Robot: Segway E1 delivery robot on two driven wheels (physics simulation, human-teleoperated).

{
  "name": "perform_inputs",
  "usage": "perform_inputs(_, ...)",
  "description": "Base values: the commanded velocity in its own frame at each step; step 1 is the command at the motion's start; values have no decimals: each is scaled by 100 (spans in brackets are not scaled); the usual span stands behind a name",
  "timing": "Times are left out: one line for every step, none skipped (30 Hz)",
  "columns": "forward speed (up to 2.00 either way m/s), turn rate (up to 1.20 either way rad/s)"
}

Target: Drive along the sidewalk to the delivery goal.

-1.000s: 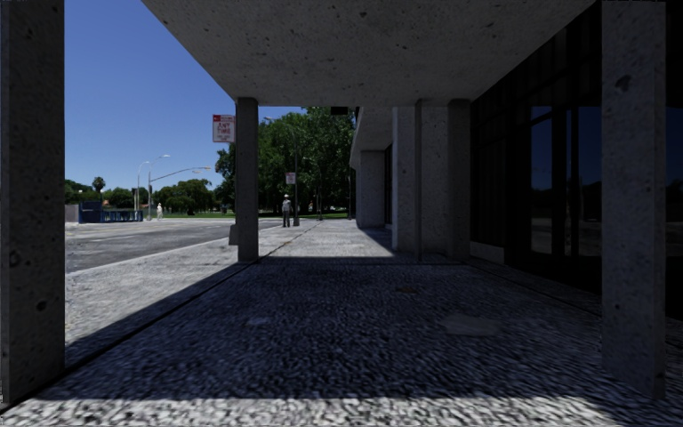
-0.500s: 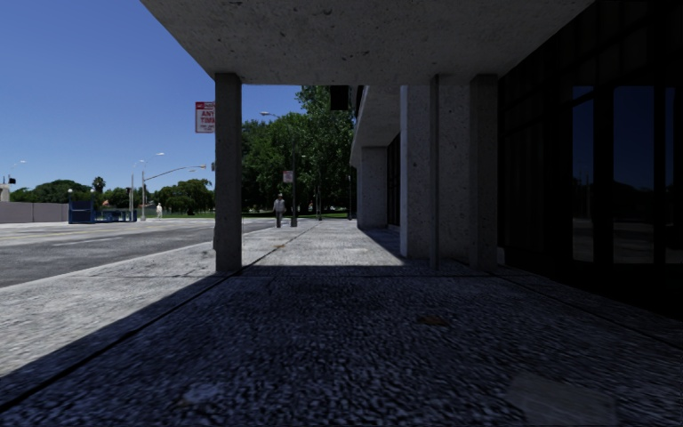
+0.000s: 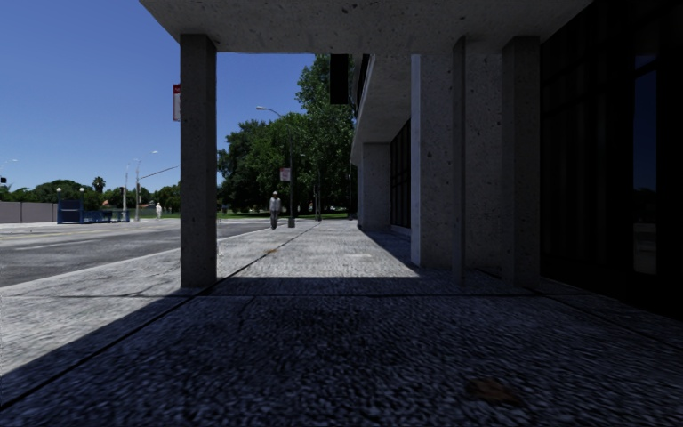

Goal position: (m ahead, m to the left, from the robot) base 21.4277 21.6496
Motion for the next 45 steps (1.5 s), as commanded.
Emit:
perform_inputs(200, 0)
perform_inputs(200, 0)
perform_inputs(200, 0)
perform_inputs(200, 0)
perform_inputs(200, 0)
perform_inputs(200, 0)
perform_inputs(200, 0)
perform_inputs(200, 0)
perform_inputs(200, 0)
perform_inputs(200, 0)
perform_inputs(200, 0)
perform_inputs(200, 0)
perform_inputs(200, 0)
perform_inputs(200, 0)
perform_inputs(200, 0)
perform_inputs(200, 0)
perform_inputs(200, 0)
perform_inputs(200, 0)
perform_inputs(200, 0)
perform_inputs(200, 0)
perform_inputs(200, 0)
perform_inputs(200, 0)
perform_inputs(200, 0)
perform_inputs(200, 0)
perform_inputs(200, 0)
perform_inputs(200, 0)
perform_inputs(200, 0)
perform_inputs(200, 0)
perform_inputs(200, 0)
perform_inputs(200, 0)
perform_inputs(200, 5)
perform_inputs(200, 16)
perform_inputs(200, 16)
perform_inputs(200, 19)
perform_inputs(200, 20)
perform_inputs(200, 6)
perform_inputs(200, 6)
perform_inputs(200, 0)
perform_inputs(200, 0)
perform_inputs(200, 0)
perform_inputs(200, 0)
perform_inputs(200, 0)
perform_inputs(200, 0)
perform_inputs(200, 0)
perform_inputs(200, 0)
